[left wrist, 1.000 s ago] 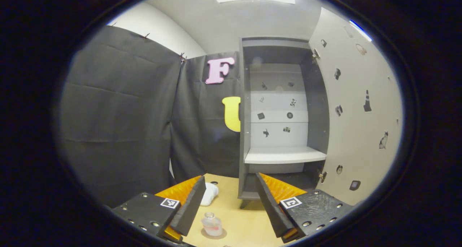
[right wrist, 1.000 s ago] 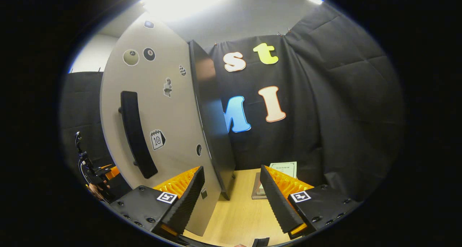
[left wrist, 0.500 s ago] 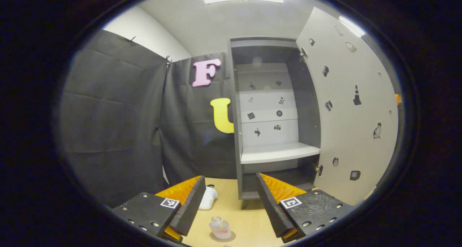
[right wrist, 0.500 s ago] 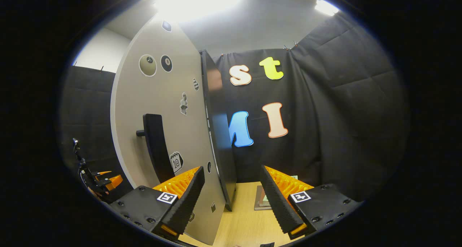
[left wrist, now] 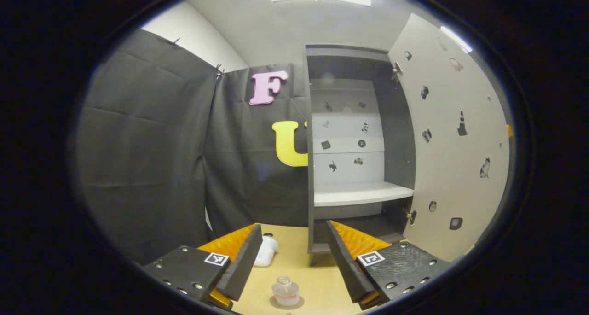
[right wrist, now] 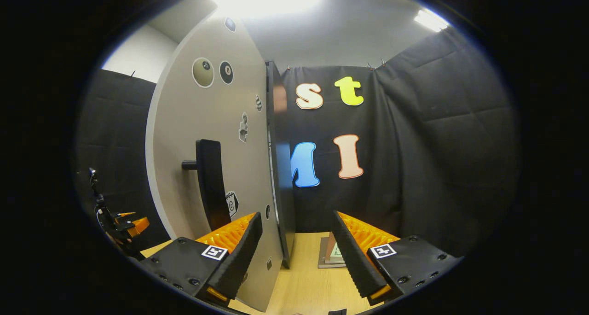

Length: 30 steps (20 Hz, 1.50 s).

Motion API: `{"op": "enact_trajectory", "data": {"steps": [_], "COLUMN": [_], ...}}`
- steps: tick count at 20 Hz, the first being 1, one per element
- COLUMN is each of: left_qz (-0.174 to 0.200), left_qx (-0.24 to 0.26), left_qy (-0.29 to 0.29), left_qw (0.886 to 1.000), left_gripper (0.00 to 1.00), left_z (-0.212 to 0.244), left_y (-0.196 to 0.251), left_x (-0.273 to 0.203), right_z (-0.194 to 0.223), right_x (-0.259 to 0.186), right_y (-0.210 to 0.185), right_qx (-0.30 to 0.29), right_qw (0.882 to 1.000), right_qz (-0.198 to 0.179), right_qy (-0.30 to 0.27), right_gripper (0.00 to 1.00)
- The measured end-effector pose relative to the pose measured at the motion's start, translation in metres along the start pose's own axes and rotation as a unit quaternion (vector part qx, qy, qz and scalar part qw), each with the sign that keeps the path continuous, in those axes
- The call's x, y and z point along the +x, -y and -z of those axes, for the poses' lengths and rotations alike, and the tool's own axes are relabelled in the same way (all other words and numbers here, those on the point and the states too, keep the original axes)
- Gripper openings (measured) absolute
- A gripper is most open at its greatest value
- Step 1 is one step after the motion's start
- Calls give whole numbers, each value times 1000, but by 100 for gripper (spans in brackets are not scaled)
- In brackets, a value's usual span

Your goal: Open the cabinet door with the right hand, grasp the bottle in the cabinet with the left hand and place it on the coaster, then close the cabinet door with the right hand.

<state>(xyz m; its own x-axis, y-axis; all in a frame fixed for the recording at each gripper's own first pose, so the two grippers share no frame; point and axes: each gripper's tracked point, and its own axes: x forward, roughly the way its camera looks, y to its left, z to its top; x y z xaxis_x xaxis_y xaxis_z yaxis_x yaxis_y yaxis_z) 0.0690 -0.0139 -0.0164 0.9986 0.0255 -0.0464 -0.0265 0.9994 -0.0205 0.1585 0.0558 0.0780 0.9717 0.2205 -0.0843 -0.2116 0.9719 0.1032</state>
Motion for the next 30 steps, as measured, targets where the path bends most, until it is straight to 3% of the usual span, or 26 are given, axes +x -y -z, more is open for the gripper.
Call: {"op": "enact_trajectory", "data": {"steps": [9,21,30], "left_qz": [12,-1,-29], "left_qx": [-10,-7,-4], "left_qy": [-4,2,-8], "left_qw": [1000,1000,1000], "left_gripper": [86,84,84], "left_z": [10,5,14], "left_y": [-24,-79,-120], "left_x": [-3,-11,-29], "right_z": [3,-2,4], "right_x": [1,15,41], "right_y": [-54,-107,-152], "right_qx": [-10,-34,-19], "right_qw": [1000,999,996], "right_qz": [-29,-41,-87], "right_qy": [0,9,6], "right_gripper": [96,96,96]}}
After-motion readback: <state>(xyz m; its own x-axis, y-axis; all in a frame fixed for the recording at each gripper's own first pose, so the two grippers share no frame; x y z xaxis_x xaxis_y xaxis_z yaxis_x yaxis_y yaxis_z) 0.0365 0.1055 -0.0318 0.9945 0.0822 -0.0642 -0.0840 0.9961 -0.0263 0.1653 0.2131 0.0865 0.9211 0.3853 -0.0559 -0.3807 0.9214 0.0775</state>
